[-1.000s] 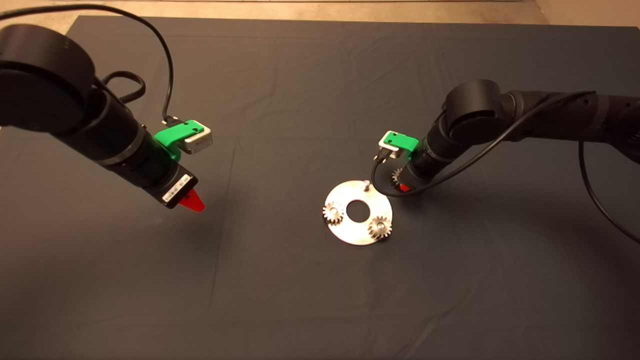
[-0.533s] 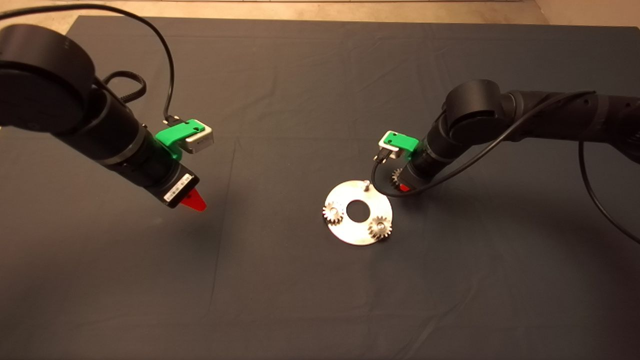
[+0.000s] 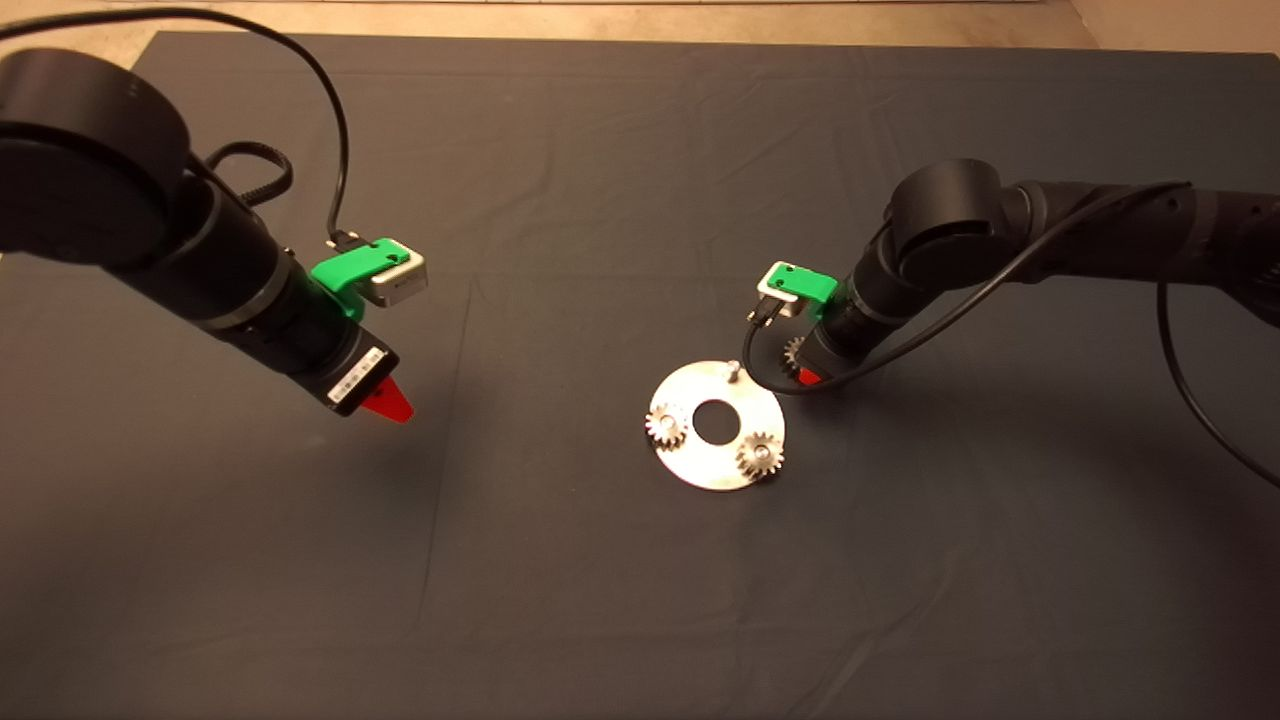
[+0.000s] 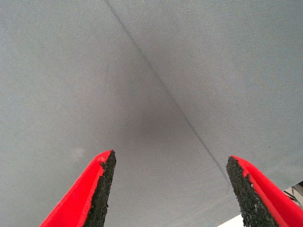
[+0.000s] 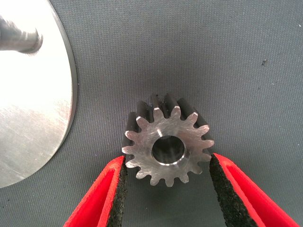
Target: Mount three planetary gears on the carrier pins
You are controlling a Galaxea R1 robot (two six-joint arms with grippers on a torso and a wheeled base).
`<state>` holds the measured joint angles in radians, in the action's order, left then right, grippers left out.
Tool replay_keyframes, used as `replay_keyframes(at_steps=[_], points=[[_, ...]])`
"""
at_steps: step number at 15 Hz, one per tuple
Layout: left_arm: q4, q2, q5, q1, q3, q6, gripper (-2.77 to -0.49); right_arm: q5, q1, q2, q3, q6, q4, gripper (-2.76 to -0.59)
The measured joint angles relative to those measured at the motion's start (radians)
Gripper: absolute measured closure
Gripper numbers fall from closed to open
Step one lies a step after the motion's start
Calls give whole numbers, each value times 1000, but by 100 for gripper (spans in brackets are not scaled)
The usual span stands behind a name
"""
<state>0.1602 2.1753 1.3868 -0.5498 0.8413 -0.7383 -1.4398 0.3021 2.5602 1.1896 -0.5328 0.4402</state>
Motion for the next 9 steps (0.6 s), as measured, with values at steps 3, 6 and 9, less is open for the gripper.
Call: replay_keyframes(at_steps=[3,6,9], points=[[0,0,0,0,0,0,-164,0,0,1,0,-1,0,-146],[0,3,0,0,0,0,-164,8,0,5,5,-1,0,-158],[0,2,0,0,0,0,-164,30,0,6,21,-1,0,-158]])
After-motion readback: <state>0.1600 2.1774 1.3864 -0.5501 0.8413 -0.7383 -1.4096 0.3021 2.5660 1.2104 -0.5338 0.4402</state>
